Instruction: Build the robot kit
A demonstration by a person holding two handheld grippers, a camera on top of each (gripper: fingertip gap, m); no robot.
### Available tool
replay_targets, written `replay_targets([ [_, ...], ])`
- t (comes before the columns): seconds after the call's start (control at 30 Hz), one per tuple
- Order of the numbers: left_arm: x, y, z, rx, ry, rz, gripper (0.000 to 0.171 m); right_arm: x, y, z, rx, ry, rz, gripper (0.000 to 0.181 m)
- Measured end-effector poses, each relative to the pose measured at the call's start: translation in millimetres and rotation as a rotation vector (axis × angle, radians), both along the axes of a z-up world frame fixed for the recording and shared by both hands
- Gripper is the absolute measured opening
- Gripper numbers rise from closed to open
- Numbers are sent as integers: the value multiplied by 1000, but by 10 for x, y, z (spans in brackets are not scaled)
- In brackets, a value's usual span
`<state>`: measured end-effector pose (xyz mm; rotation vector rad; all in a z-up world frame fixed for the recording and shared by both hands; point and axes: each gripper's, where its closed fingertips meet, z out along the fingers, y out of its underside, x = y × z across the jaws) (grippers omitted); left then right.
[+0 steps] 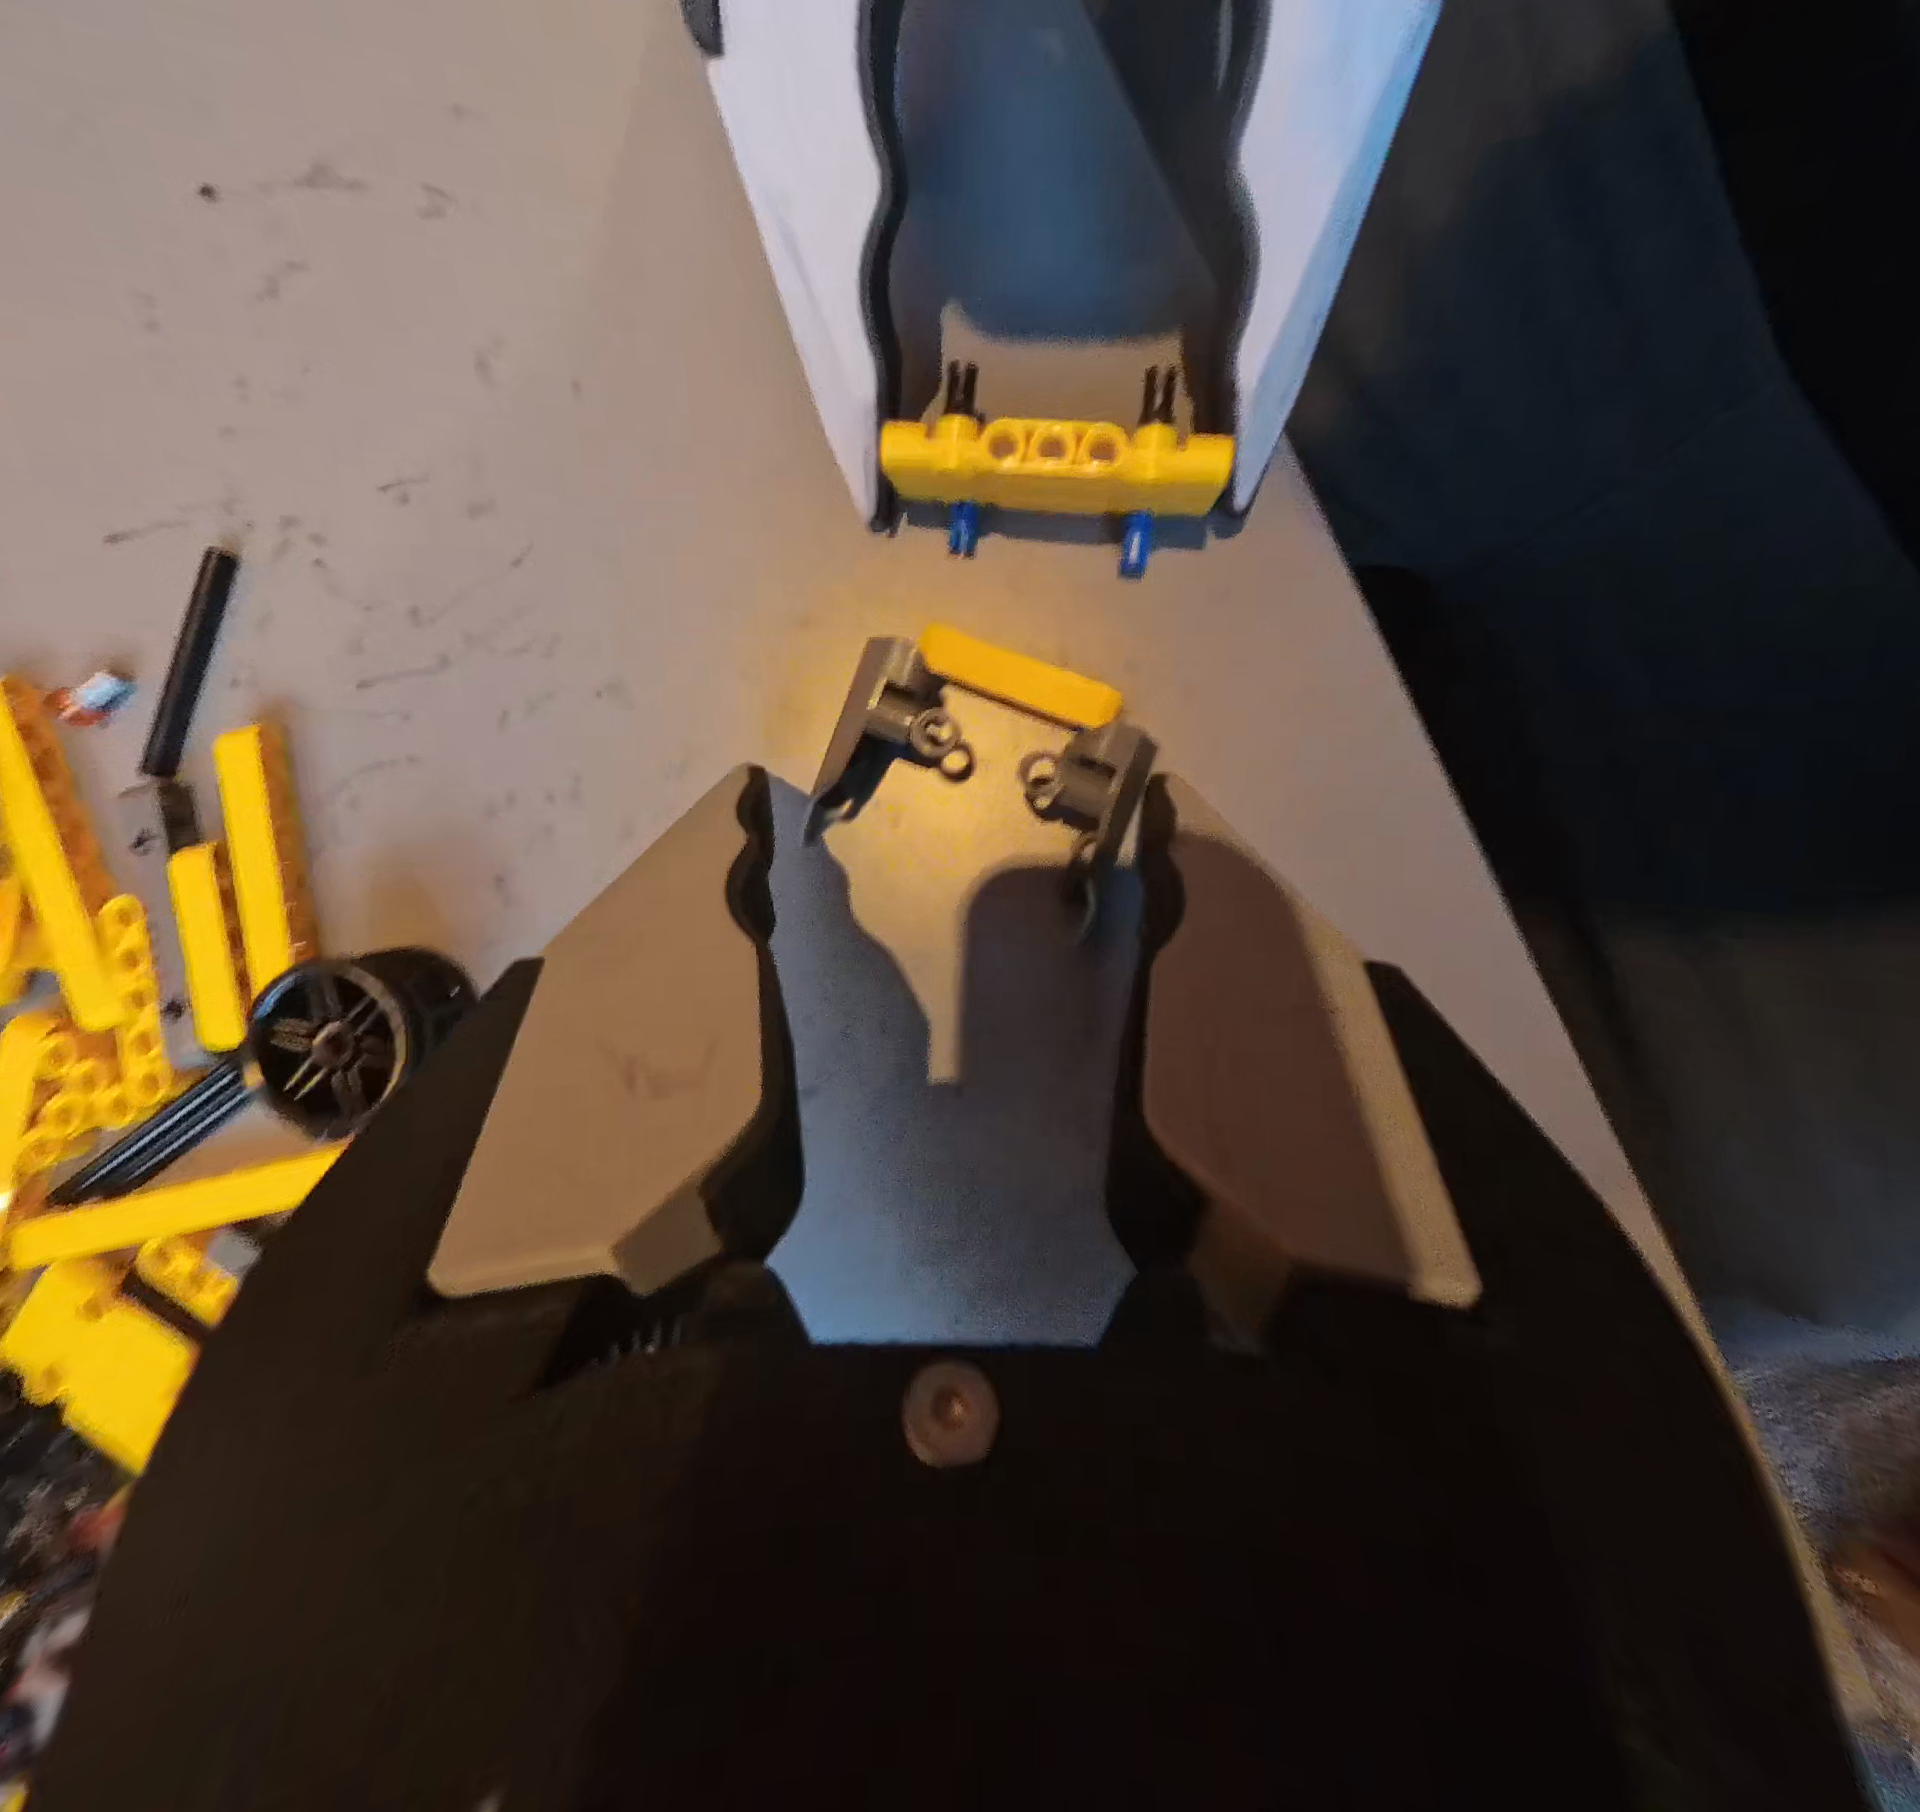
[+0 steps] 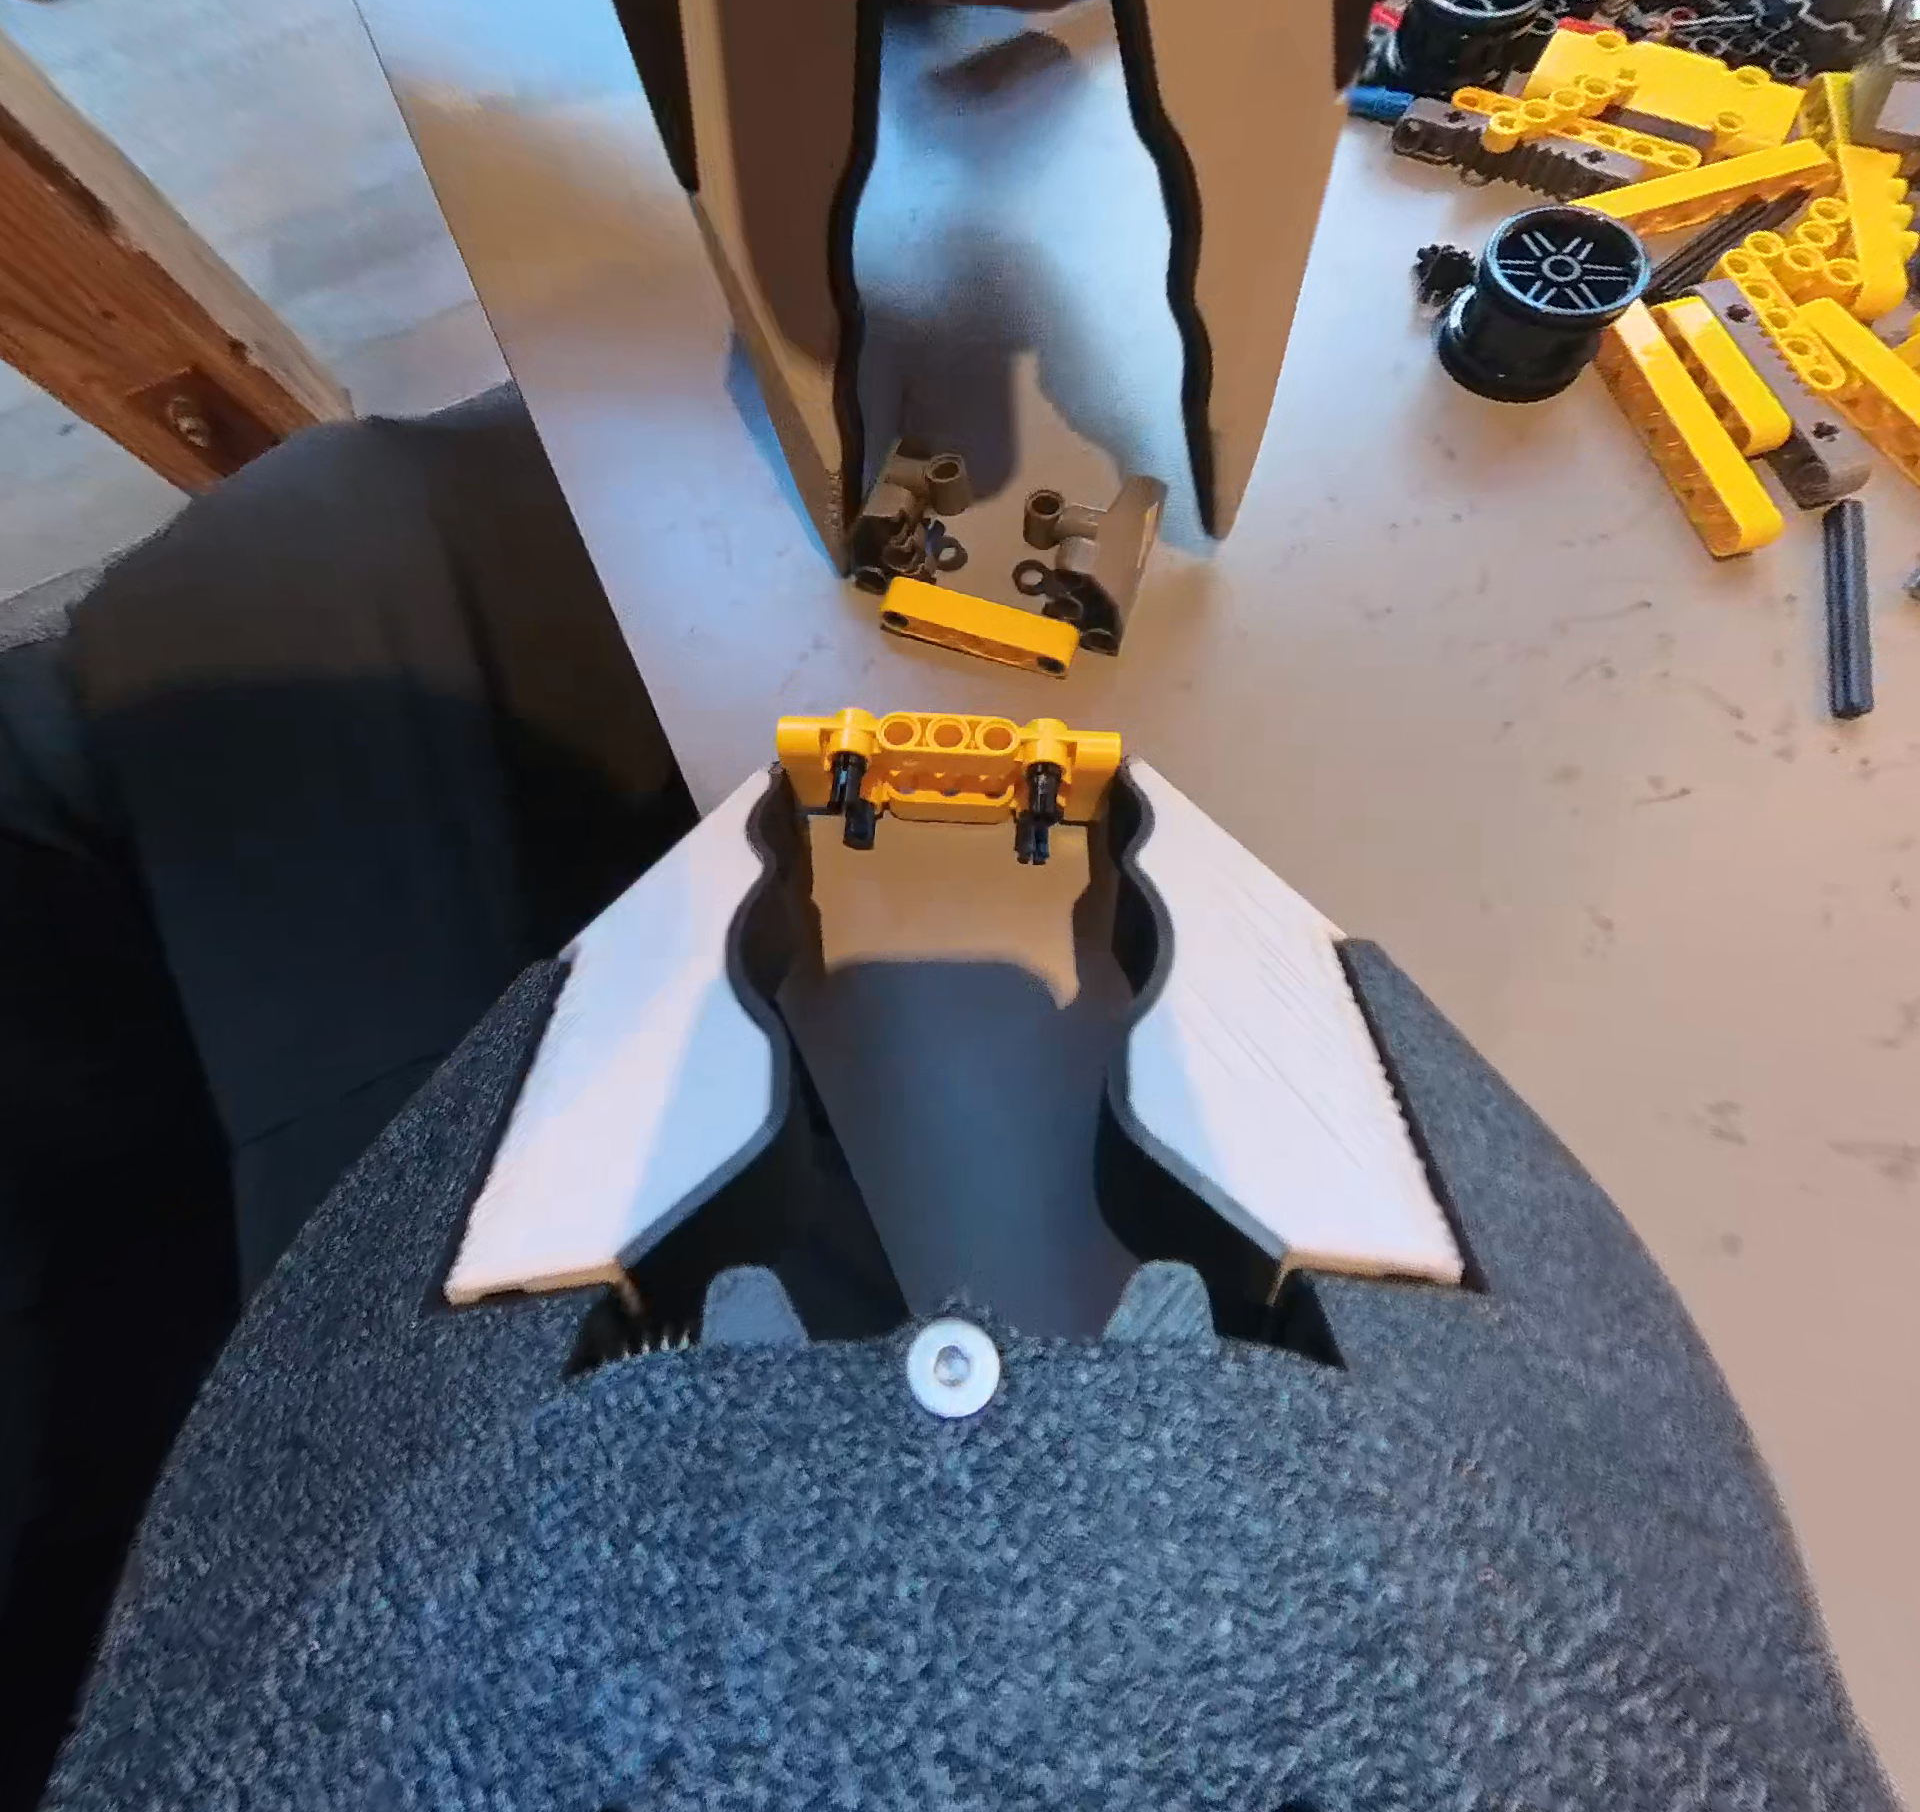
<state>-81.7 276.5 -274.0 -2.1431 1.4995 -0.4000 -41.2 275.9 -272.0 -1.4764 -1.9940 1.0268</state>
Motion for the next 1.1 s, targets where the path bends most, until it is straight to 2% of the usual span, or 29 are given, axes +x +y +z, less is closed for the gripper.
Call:
replay_targets([
  [0.03,50,-25,-6,-26,-25,-9,65,-2,3,-15,29,1,8,61],
  [0.1,121,-19,-11,-33,-60,12,65,0,7,-20,46,9,13,61],
  [0.3,211,62,-6,8,-128,232,64,74,-10,39,-42,16,65,61],
  [0.4,243,72,-3,32,-170,299,64,75,-40,114,-124,13,93,60],
  [0.53,277,51,1,61,-215,348,64,40,1,187,-145,5,93,60],
  [0.73,273,-17,3,75,-221,385,63,-14,5,261,4,28,152,61],
  [0.87,267,-20,2,76,-221,395,63,-56,-15,111,34,-8,163,61],
  [1.1,267,-99,1,82,-222,431,62,-110,-57,104,109,20,152,60],
])
